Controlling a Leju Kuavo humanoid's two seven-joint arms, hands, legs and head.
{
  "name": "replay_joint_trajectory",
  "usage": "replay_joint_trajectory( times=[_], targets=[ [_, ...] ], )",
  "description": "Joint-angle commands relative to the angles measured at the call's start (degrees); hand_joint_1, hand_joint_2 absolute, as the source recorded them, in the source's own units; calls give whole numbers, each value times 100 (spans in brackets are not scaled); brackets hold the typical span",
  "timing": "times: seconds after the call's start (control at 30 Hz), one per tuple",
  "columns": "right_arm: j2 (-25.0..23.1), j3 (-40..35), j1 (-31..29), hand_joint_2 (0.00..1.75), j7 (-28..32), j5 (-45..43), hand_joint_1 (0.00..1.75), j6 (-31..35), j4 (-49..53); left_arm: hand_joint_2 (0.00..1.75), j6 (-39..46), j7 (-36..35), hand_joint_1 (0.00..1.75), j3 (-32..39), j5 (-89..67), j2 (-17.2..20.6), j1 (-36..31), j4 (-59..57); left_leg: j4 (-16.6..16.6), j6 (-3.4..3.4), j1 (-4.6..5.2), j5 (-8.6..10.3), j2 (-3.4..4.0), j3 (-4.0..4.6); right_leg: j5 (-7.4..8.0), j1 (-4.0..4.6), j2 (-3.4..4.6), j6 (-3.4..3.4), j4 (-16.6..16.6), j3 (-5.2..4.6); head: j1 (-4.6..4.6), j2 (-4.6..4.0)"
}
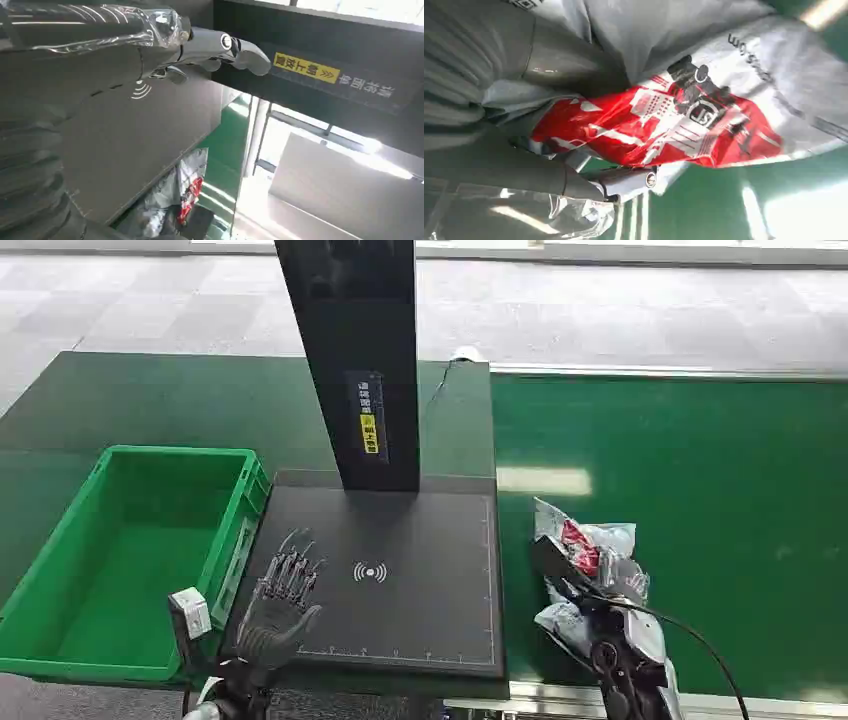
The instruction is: Moved the parcel from conveyor to table for the left to box.
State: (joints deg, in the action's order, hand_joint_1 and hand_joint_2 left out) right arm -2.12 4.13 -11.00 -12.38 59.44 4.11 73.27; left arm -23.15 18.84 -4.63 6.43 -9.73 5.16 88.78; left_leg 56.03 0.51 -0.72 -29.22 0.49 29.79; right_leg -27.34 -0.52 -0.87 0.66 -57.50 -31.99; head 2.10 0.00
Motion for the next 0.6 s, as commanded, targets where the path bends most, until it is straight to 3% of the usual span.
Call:
replay_joint_trajectory(
  times=[0.03, 0.07, 0.2, 0.5, 0.57, 0.6],
  targets=[
    [-129, -331, -17, 175, 1881, -1558, 175, 490, 1017, 175, 90, 292, 0, 54, 35, 124, -121, -290, -1, 0, 3, 2, 11, 7, 4, -3, 17, -5, -4, -15, 0, 0],
    [-105, -548, 57, 175, 2049, -1674, 175, 479, 1224, 175, 422, 493, 0, 1, -401, 210, -162, -324, -3, 0, 3, 5, 14, 10, 7, -3, 22, -7, -4, -21, -2, 0],
    [-101, -1040, 181, 175, 2385, -1921, 175, 371, 1449, 175, 372, 662, 0, 14, -258, 313, -303, -506, -5, 0, 1, 3, 1, 2, 4, 0, 11, -4, 1, -9, -2, 0],
    [12, -1033, 251, 175, 2848, -2403, 175, 1035, 1928, 175, 272, 628, 0, 28, -90, 331, -284, -443, -2, -2, 3, 4, -4, 9, 3, -2, 5, -2, 0, -11, -4, 0],
    [70, -1175, 298, 175, 2989, -2539, 175, 873, 1967, 175, 263, 628, 0, -3, -90, 341, -296, -494, -6, -2, 3, 6, -4, 6, 5, -1, 5, -3, 4, -8, -2, 0],
    [215, -1499, 260, 175, 2847, -2566, 175, 262, 1864, 175, 216, 681, 0, -47, -92, 371, -318, -554, -9, -2, 3, 9, -4, 7, 8, -1, 7, -5, 8, -10, -2, 0]
  ],
)
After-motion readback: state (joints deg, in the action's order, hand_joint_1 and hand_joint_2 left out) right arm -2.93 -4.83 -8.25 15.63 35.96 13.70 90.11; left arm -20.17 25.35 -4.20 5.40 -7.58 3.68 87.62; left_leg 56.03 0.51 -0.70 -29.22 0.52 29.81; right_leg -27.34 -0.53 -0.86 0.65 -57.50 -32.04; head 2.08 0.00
